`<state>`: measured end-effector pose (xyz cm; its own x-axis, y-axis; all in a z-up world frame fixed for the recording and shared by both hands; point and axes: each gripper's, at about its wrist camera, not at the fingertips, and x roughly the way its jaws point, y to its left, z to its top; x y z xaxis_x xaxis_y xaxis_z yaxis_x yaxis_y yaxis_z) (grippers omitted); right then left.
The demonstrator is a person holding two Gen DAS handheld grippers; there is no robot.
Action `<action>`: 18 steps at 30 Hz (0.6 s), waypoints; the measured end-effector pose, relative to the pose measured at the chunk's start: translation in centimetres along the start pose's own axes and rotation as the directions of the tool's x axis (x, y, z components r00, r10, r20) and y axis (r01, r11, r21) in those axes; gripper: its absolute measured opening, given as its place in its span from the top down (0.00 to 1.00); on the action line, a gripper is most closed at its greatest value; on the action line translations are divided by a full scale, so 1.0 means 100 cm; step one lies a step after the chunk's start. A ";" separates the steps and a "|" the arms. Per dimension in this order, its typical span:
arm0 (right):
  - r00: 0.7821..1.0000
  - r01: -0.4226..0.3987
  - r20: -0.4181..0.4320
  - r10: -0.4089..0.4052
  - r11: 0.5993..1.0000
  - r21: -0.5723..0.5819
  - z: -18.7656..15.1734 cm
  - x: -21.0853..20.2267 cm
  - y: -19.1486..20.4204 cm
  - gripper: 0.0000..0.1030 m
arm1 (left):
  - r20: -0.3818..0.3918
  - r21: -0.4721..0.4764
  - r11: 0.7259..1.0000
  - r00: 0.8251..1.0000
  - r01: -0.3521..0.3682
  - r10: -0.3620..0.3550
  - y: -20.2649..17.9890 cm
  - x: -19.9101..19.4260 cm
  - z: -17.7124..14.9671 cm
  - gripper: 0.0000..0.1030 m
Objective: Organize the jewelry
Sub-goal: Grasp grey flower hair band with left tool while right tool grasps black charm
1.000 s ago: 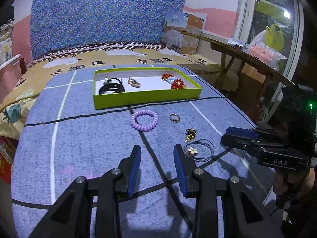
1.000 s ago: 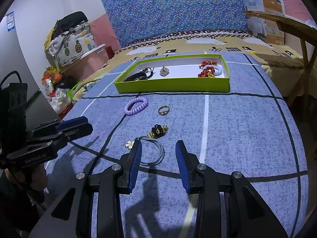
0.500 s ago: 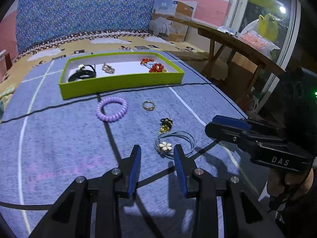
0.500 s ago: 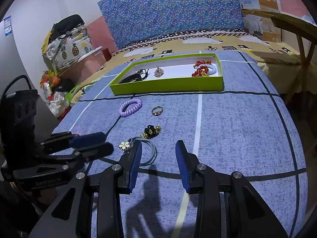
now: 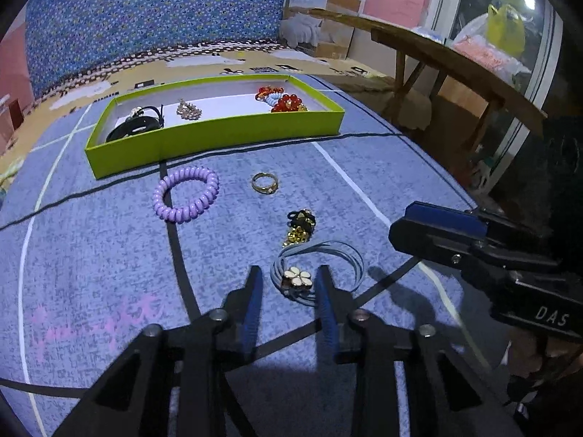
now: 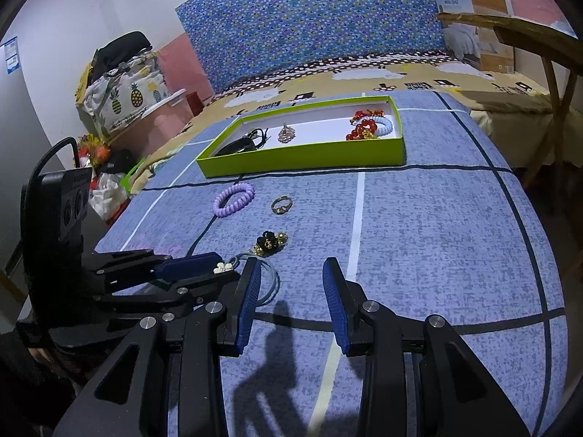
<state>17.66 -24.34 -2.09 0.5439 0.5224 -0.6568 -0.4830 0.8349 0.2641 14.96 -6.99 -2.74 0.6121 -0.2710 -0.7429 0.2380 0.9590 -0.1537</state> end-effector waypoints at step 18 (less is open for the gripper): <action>0.999 -0.023 -0.032 0.023 1.000 -0.020 0.009 0.026 0.012 0.65 | 0.026 -0.016 0.998 0.998 -0.055 0.056 0.023 -0.013 -0.005 0.83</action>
<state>19.10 -21.81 -2.77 0.5109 0.5354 -0.6726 -0.5089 0.8189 0.2653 14.31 -4.39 -2.41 0.6438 -0.2193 -0.7331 0.1917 0.9737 -0.1229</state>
